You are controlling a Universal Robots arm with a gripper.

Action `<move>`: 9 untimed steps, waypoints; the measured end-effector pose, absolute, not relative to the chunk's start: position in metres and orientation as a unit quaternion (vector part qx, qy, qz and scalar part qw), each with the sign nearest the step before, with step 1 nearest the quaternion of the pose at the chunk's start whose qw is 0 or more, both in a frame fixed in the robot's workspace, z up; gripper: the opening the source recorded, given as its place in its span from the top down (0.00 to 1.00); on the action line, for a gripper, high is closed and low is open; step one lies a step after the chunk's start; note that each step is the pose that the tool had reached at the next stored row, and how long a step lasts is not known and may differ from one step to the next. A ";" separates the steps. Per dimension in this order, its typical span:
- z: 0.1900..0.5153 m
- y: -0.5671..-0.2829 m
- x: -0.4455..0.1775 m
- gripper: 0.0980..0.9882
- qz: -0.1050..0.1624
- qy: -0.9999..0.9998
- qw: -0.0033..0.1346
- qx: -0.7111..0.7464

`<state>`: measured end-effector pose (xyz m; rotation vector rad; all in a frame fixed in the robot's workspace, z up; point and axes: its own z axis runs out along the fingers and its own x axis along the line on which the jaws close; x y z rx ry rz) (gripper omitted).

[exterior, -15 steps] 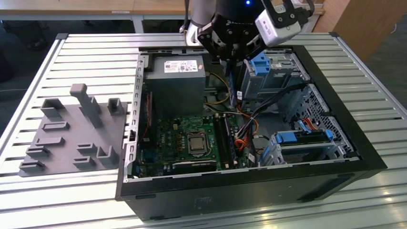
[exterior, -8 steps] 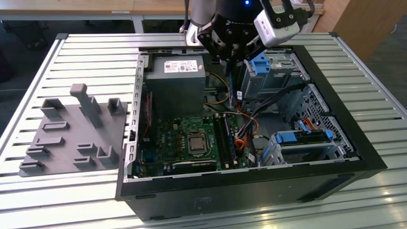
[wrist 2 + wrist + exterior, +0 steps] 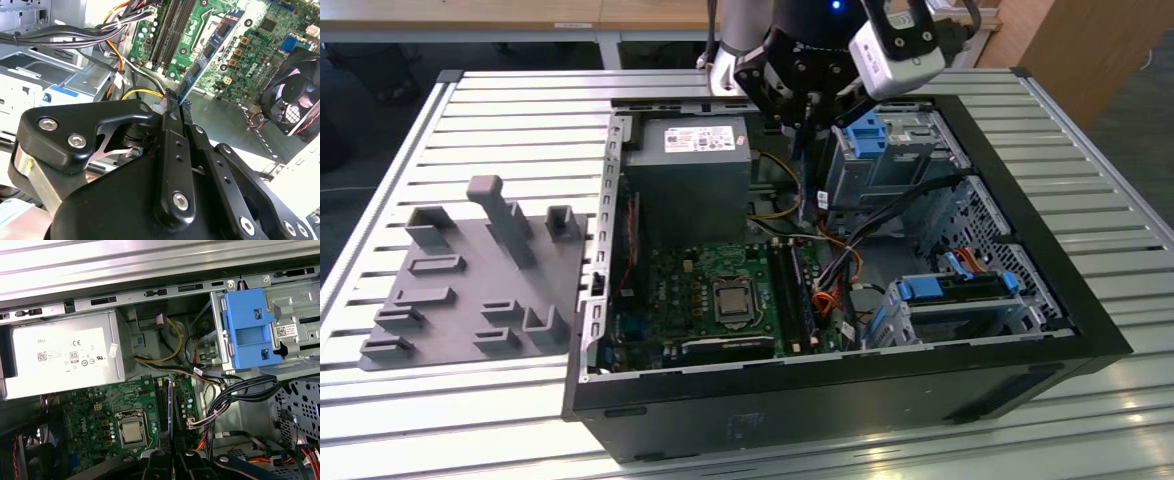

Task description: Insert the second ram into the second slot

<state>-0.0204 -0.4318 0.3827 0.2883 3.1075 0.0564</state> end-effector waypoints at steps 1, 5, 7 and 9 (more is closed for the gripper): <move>0.383 -0.432 -0.020 0.96 0.018 0.995 0.010 0.095; 0.383 -0.432 -0.020 0.96 0.018 0.994 0.010 0.104; 0.383 -0.432 -0.020 0.96 0.018 0.994 0.010 0.109; 0.383 -0.432 -0.020 0.96 0.018 0.993 0.010 0.113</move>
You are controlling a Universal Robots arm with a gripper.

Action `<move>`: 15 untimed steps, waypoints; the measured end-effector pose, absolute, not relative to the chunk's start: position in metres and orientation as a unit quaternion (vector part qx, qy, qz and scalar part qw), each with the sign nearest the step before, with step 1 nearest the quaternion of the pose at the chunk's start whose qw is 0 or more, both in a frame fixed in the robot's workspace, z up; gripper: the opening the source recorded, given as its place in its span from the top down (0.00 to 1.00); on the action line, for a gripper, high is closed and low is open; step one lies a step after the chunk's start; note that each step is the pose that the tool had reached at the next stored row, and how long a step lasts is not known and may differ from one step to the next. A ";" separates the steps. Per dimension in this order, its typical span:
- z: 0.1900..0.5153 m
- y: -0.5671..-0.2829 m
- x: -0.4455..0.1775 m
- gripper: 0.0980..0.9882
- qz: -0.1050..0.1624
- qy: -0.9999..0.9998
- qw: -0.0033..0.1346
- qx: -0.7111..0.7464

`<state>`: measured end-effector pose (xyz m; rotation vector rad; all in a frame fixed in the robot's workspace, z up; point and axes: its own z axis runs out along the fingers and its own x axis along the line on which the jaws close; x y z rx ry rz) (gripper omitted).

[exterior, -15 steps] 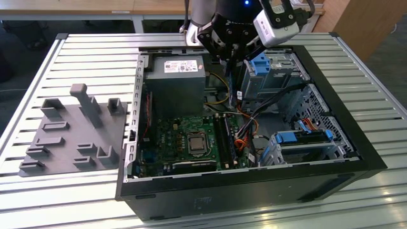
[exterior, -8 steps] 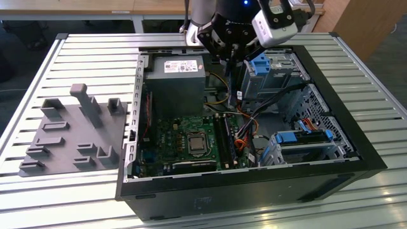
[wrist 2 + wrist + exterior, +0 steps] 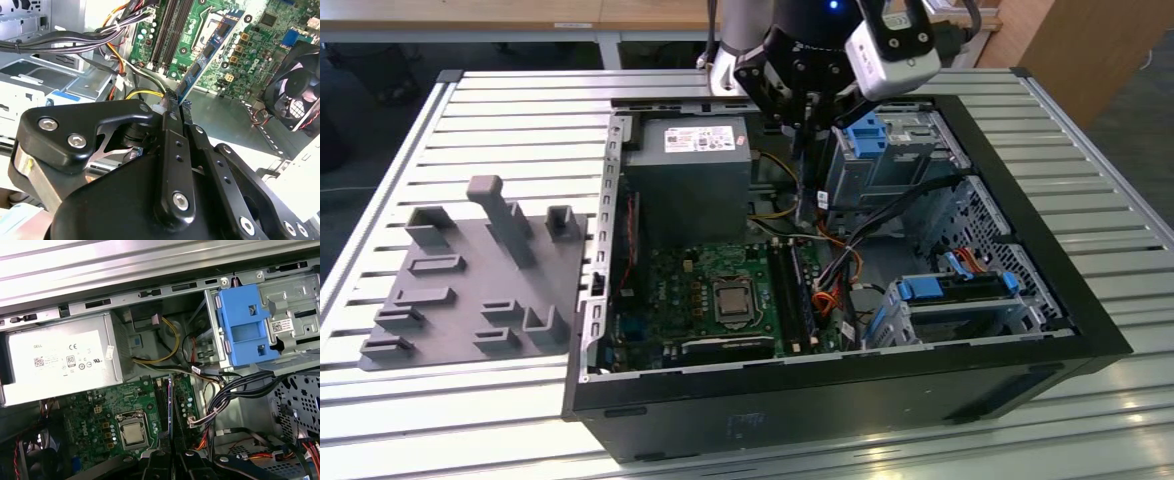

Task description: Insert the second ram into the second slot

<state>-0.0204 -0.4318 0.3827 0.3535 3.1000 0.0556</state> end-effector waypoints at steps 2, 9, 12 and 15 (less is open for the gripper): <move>0.383 -0.432 -0.020 0.96 0.018 0.993 0.011 0.118; 0.383 -0.432 -0.020 0.96 0.018 0.991 0.011 0.133; 0.383 -0.432 -0.020 0.96 0.018 0.990 0.011 0.139; 0.383 -0.432 -0.020 0.96 0.018 0.989 0.011 0.144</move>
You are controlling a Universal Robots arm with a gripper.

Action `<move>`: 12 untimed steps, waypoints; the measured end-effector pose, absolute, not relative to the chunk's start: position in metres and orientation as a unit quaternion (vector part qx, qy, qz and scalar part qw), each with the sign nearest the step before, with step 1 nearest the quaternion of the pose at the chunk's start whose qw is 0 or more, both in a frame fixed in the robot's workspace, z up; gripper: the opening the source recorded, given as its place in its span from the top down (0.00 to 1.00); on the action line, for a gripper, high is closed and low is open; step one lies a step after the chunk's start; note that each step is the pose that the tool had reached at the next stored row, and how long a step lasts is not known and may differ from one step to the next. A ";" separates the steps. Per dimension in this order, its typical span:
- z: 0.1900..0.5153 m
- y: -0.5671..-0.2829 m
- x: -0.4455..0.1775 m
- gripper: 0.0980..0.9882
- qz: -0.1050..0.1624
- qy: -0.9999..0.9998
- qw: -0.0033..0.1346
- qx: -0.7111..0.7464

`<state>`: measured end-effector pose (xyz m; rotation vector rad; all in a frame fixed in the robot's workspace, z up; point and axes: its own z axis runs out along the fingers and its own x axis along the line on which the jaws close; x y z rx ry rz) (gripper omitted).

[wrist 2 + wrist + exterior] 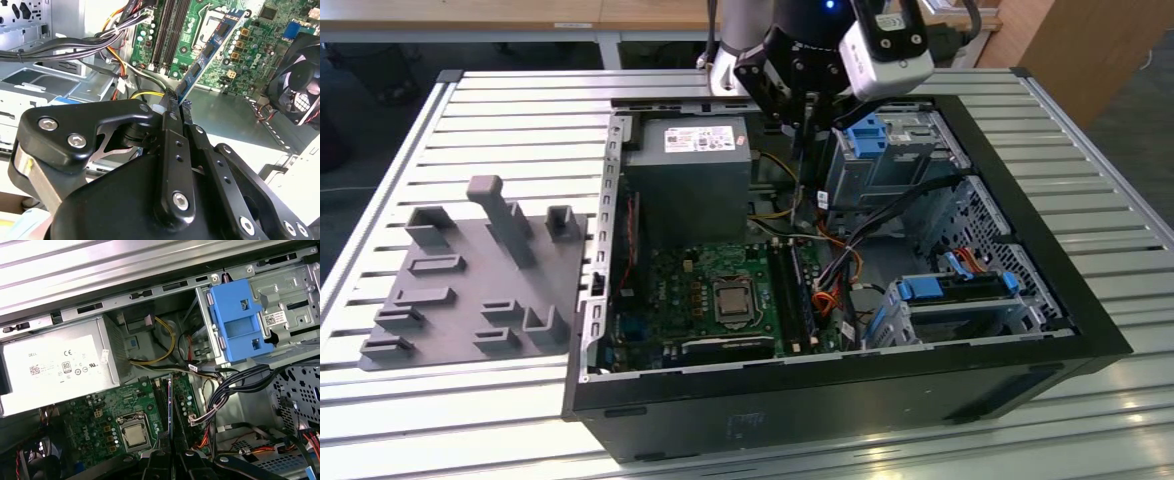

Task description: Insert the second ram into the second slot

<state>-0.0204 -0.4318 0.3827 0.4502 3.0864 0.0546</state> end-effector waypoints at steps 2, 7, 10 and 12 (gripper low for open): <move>0.383 -0.432 -0.020 0.96 0.017 0.989 0.011 0.148; 0.383 -0.432 -0.020 0.96 0.017 0.987 0.011 0.158; 0.383 -0.432 -0.020 0.96 0.017 0.986 0.011 0.164; 0.383 -0.432 -0.020 0.96 0.017 0.986 0.011 0.168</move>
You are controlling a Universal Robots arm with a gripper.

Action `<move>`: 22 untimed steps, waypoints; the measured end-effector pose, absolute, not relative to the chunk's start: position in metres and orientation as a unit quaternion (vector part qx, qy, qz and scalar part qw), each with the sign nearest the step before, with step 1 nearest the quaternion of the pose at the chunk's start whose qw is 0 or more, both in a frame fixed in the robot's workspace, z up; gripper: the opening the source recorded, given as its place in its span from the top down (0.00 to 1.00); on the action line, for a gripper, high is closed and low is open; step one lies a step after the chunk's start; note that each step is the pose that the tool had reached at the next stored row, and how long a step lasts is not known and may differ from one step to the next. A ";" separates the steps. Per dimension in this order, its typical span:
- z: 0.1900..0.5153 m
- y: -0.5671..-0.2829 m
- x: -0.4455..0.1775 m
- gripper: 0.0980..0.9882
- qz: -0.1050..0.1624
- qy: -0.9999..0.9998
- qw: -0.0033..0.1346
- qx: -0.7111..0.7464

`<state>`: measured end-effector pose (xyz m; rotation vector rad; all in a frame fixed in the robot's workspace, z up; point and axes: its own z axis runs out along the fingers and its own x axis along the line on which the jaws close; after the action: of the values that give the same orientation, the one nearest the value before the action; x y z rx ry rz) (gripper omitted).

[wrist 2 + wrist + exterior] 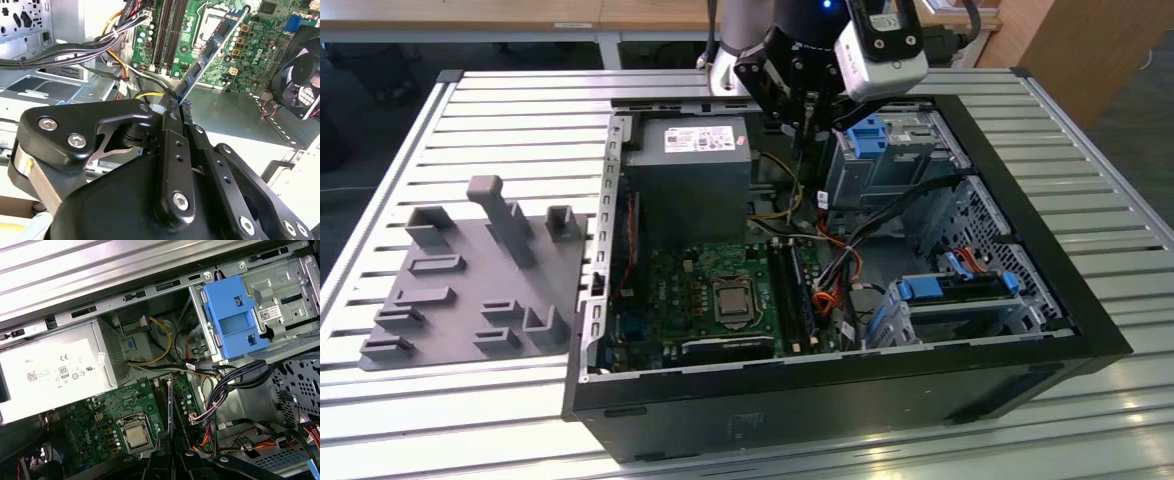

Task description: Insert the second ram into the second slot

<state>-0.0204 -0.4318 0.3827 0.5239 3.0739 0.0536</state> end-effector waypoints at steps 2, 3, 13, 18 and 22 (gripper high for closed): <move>0.383 -0.432 -0.020 0.96 0.017 0.985 0.012 0.172; 0.383 -0.432 -0.020 0.96 0.017 0.985 0.012 0.174; 0.383 -0.432 -0.020 0.96 0.017 0.981 0.012 0.194; 0.383 -0.432 -0.020 0.96 0.017 0.979 0.012 0.205; 0.383 -0.432 -0.020 0.96 0.017 0.976 0.012 0.216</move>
<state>-0.0204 -0.4318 0.3827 0.6722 3.0432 0.0519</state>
